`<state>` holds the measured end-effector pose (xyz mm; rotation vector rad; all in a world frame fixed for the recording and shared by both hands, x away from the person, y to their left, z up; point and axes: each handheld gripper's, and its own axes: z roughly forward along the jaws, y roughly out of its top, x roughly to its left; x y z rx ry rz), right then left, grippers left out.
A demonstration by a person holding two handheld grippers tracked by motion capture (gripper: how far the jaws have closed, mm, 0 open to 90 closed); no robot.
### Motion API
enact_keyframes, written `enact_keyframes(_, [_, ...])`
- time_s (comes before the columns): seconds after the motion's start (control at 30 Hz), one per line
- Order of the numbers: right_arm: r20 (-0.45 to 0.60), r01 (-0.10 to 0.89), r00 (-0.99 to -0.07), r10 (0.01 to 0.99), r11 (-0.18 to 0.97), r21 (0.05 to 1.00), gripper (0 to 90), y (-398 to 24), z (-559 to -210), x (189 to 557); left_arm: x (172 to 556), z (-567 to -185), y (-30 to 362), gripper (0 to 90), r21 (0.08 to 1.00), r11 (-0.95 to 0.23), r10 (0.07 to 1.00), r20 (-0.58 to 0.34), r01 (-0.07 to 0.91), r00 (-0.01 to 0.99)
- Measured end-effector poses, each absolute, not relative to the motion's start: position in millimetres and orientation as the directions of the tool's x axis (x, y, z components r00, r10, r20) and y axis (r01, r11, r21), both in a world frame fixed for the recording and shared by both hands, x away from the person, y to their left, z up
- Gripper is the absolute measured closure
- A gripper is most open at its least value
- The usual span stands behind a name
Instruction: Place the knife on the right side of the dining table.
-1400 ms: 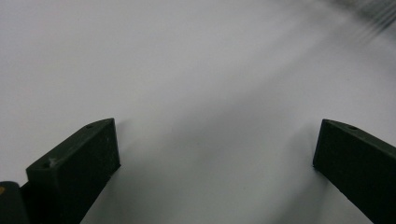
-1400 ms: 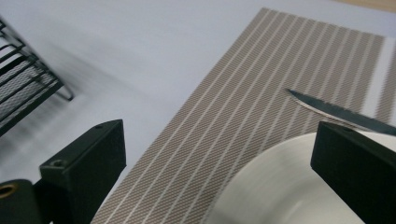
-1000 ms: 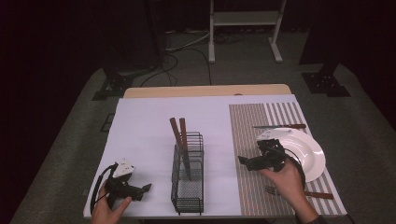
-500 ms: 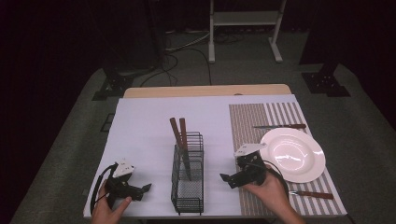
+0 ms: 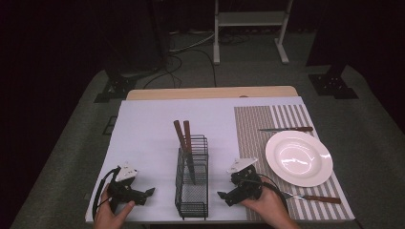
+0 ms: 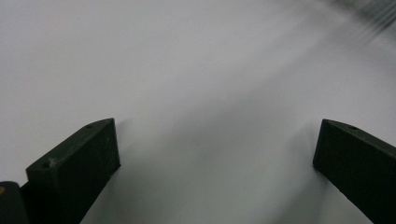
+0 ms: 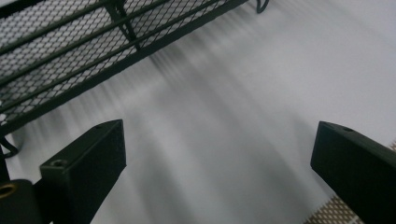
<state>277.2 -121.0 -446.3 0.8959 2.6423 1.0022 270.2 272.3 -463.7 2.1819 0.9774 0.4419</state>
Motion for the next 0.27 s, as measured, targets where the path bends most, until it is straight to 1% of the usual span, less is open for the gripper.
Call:
enact_keyframes(0.2, [0.011, 0.456, -0.819, 0.574, 0.639, 0.619, 2.2, -116, -456, 274, 270, -464, 272, 0.0, 0.714, -0.474, 0.753, 0.025, 0.516, 0.658])
enact_keyframes(0.27, [0.003, 0.451, -0.819, 0.574, 0.640, 0.623, 1.9, -115, -458, 273, 270, -464, 272, 0.0, 0.714, -0.474, 0.753, 0.025, 0.516, 0.658])
